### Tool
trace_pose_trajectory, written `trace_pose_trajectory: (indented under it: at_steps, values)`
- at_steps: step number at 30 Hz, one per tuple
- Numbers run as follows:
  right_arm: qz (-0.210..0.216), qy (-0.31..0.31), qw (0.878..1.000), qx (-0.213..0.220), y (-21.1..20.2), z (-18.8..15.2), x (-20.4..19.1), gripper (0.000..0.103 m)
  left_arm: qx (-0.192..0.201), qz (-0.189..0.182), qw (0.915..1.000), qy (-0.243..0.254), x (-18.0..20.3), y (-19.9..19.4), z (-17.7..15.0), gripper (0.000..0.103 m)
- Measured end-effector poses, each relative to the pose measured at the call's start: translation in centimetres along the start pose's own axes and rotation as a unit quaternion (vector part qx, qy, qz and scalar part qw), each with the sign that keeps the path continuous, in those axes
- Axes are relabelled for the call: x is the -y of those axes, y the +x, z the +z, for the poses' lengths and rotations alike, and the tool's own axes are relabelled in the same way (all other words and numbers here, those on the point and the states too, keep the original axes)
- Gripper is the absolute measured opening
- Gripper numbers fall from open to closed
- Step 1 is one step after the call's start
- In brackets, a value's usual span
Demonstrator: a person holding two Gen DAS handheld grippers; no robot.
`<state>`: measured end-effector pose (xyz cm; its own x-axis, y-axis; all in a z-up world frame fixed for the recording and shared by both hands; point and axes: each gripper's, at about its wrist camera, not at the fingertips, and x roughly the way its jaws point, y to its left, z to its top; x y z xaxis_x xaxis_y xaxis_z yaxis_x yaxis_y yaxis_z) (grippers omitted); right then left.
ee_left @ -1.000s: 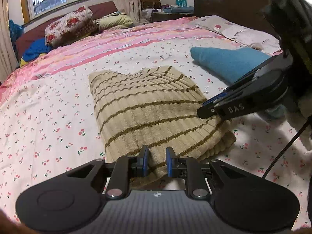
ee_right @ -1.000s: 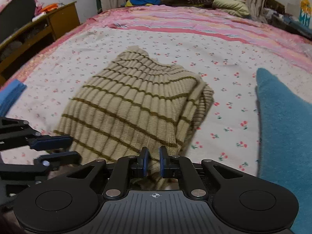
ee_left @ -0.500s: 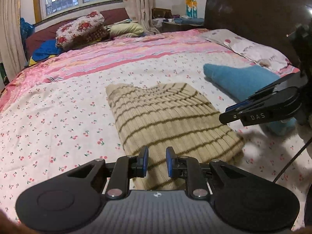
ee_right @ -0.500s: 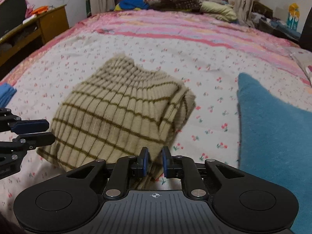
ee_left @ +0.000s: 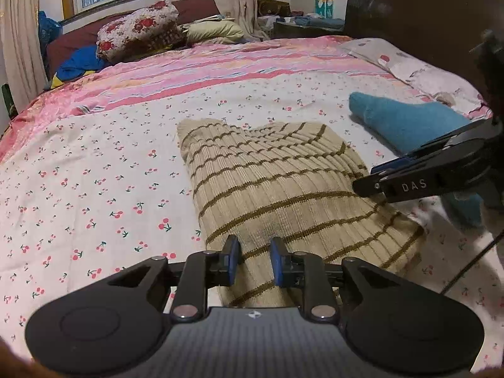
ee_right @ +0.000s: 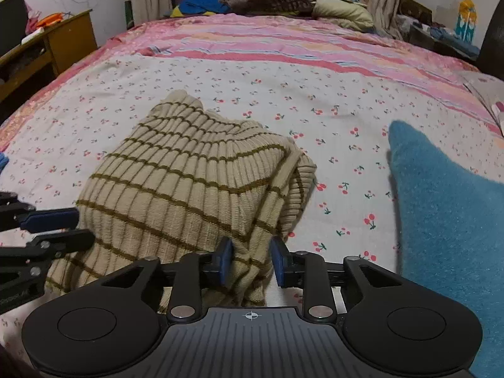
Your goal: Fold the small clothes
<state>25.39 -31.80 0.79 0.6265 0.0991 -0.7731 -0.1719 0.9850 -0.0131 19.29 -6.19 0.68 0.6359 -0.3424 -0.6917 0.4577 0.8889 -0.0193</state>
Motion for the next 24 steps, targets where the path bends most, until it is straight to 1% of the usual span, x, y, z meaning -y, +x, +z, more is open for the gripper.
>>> trace_pose_trajectory:
  at_steps: [2,4,7,8,10,12,16,18,21,24]
  values:
    - [0.004,0.016,1.0,0.001,-0.3,0.2,0.5,0.028,0.007,-0.007,0.9999,-0.009,-0.4,-0.5,0.3,0.03]
    - [0.009,0.031,0.999,0.011,-1.1,0.3,0.9,0.028,0.019,-0.007,0.9996,-0.021,-1.2,-1.0,0.7,0.03]
    - [0.013,0.044,0.998,0.03,-2.0,0.7,1.3,0.028,0.033,-0.009,0.9987,-0.037,-1.9,-1.3,1.3,0.036]
    - [0.016,0.048,0.998,0.035,-2.1,0.8,1.3,0.028,0.034,-0.008,0.9985,-0.041,-2.1,-1.2,1.4,0.036]
    - [0.019,0.051,0.998,0.038,-1.8,1.2,1.2,0.029,0.027,-0.006,0.9987,-0.042,-2.0,-0.6,1.6,0.036]
    - [0.013,0.049,0.998,0.035,-1.0,1.4,0.8,0.032,0.016,-0.003,0.9993,-0.035,-1.7,0.3,1.4,0.036]
    - [0.0,0.048,0.999,0.019,1.1,1.0,0.7,0.032,0.005,-0.002,0.9997,-0.022,-1.2,1.1,1.0,0.041]
    - [-0.001,0.058,0.998,0.02,1.2,1.0,1.2,0.036,0.003,-0.003,0.9997,-0.024,-1.4,1.1,1.1,0.043]
    - [0.001,0.073,0.997,0.017,1.1,0.9,1.9,0.036,0.007,-0.007,0.9994,-0.032,-1.7,0.8,1.2,0.043]
    - [-0.001,0.073,0.997,0.024,0.3,1.0,1.7,0.036,0.023,-0.001,0.999,-0.038,-2.1,0.0,1.3,0.043]
